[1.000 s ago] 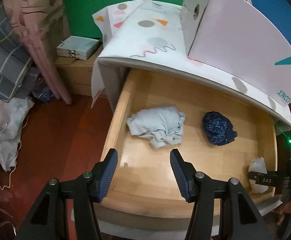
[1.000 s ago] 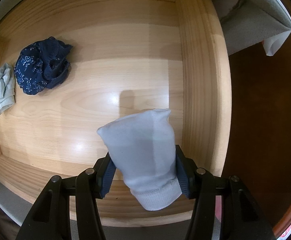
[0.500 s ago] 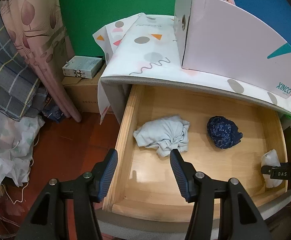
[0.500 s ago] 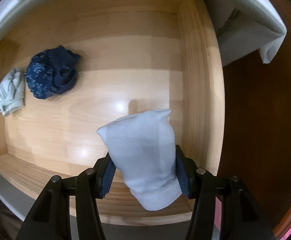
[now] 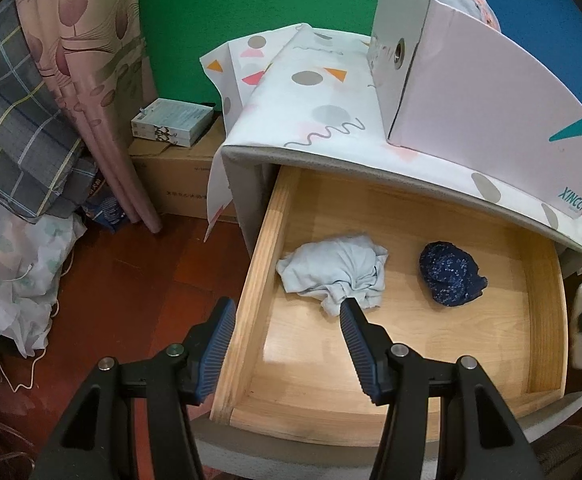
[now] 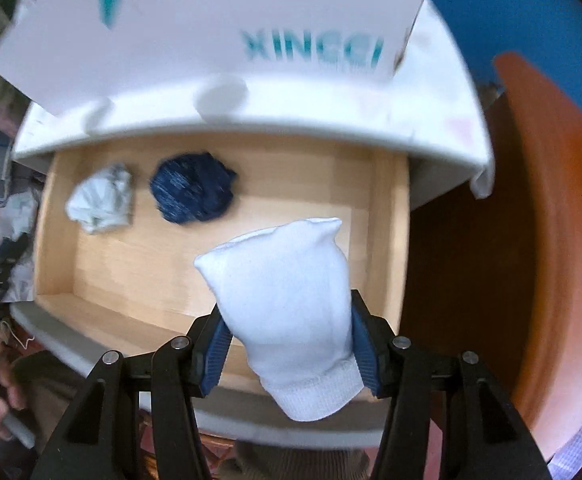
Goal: Take underwear out of drawer
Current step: 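Carry the white sock into the white box and open the right tool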
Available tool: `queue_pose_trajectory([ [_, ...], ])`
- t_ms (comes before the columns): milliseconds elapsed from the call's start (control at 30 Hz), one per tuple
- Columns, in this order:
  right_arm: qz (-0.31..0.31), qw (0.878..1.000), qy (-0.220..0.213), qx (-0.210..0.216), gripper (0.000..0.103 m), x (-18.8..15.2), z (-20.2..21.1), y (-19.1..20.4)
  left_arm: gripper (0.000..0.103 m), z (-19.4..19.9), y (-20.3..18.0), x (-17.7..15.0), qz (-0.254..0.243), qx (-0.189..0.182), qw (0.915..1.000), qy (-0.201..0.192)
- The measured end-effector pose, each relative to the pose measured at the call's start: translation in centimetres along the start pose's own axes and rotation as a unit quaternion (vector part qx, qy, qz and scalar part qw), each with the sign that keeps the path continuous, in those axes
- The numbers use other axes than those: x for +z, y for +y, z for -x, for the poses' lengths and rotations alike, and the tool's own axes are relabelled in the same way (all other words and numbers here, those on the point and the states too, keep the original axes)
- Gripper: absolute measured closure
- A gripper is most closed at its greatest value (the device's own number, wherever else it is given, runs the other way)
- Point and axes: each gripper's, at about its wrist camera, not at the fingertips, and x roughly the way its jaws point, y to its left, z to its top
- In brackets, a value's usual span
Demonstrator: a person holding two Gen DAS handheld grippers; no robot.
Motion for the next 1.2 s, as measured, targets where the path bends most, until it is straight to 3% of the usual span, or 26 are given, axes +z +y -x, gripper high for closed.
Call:
queue_pose_trajectory([
  [267,0.033,0.997,-0.066,-0.002,0.052,1.4,8.2,2.2,0.047,0.0,0.1,0.0,0.001,0.001,1.0,-0.001],
  [500,0.035,0.993,-0.109,0.001,0.052,4.3,12.6,3.1,0.047,0.1,0.2,0.0,0.003,0.0,1.0,-0.004],
  [867,0.028,0.989,-0.143,-0.006,0.052,9.3,15.0,3.8,0.047,0.4,0.6,0.0,0.012,-0.004,0.9999,-0.008],
  [1200,-0.003,0.989,-0.144,-0.021,0.052,14.8,14.1,3.0,0.047,0.5,1.1,0.1,0.024,-0.013,0.9996,-0.01],
])
